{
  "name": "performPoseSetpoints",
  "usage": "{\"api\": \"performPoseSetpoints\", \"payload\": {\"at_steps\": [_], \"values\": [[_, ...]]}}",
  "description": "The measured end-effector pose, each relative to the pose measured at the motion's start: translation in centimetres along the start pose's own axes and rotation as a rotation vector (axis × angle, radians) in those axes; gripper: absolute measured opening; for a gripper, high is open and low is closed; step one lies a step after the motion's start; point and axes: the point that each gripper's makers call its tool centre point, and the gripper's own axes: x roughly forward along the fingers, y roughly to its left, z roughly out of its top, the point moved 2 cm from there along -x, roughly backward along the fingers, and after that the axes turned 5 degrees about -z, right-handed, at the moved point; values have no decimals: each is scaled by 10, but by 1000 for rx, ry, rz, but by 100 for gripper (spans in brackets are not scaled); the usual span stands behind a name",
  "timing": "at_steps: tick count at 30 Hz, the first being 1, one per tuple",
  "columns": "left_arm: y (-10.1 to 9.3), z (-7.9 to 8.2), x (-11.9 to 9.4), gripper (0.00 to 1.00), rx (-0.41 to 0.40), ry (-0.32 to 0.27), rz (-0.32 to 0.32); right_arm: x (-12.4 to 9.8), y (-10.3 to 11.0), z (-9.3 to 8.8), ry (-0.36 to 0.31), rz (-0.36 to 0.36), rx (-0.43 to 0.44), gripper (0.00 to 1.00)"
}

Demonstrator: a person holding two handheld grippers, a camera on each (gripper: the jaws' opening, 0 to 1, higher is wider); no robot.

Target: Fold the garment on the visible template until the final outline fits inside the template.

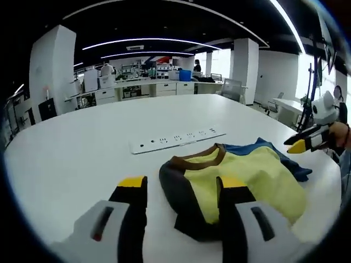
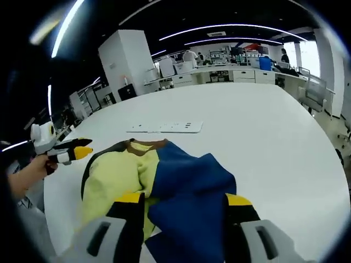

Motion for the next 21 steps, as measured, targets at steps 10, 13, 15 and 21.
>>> {"api": "performPoseSetpoints", "payload": {"at_steps": [10, 13, 15, 21], "values": [[-36, -24, -13, 47, 56, 37, -6, -9, 11, -29, 32, -20, -59, 55], [-46, -36, -16, 41, 47, 67, 20, -11, 11, -37, 32, -64, -94, 49], [-48, -42, -17, 39, 49, 77, 30, -10, 11, -40, 28, -86, -112, 44], [-51, -62, -21, 35, -28, 111, 89, -9, 0, -50, 26, -201, -109, 28]]}}
